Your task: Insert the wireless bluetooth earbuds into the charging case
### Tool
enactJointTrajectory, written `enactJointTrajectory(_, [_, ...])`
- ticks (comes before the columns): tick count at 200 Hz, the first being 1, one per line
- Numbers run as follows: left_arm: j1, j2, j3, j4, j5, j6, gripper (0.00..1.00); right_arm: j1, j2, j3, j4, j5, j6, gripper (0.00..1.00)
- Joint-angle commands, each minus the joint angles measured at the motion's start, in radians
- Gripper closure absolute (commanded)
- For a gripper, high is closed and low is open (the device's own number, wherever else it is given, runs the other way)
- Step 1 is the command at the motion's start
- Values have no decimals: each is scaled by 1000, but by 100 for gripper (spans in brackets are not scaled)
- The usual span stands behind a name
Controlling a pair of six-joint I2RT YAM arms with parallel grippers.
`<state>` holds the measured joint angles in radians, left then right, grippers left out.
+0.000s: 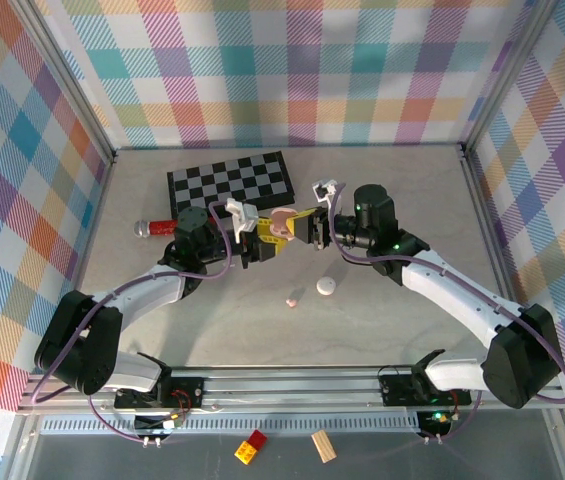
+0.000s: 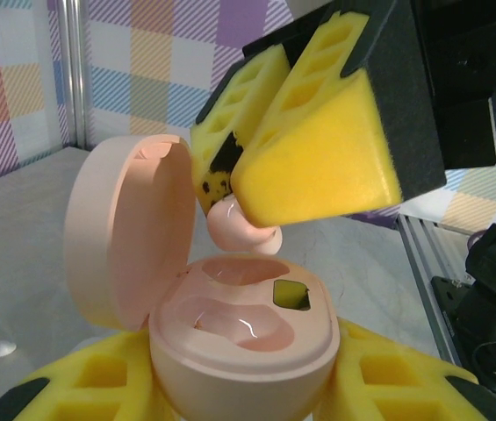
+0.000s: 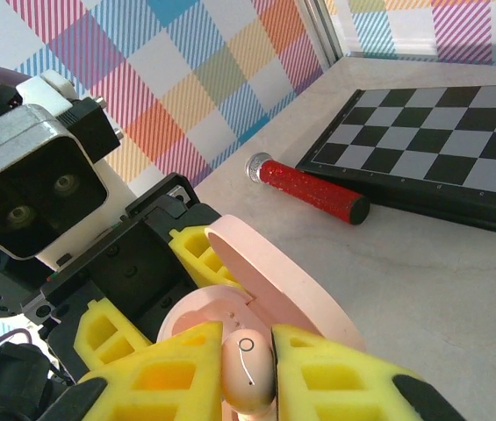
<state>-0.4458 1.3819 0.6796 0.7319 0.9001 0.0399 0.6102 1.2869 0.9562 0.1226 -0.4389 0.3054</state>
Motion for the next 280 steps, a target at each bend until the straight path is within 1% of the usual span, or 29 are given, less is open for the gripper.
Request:
enactJointTrajectory(1, [-14,13,35,89,35,-22,66,7,9,7,31,-5,-14,83])
enactJointTrajectory(26, [-14,22,31,133,22,-50,66,8,17,6,29,-9,-11,83])
enactJointTrajectory(84, [-14,19,28,139,10,-48,66,10,20,3,29,4,-10,82])
enactJointTrajectory(95, [-14,19,28,142,10,-48,66,10,19,3,24,12,-12,79])
enactJointTrajectory(121, [-14,14,26,143,9,-46,66,10,4,-2,26,34,-7,65])
enactJointTrajectory(187, [-8,25,18,164,-7,-53,66,10,-103,-50,48,71,-16,50])
enactJointTrajectory(232, [18,17,15,164,-4,-63,66,8,-176,-116,57,93,-4,45])
enactJointTrajectory(264, [59,-2,-1,170,-12,-78,66,-9,-249,-207,62,138,54,44])
enactJointTrajectory(280, [82,-6,-10,183,-10,-88,65,-21,-264,-247,38,160,96,44])
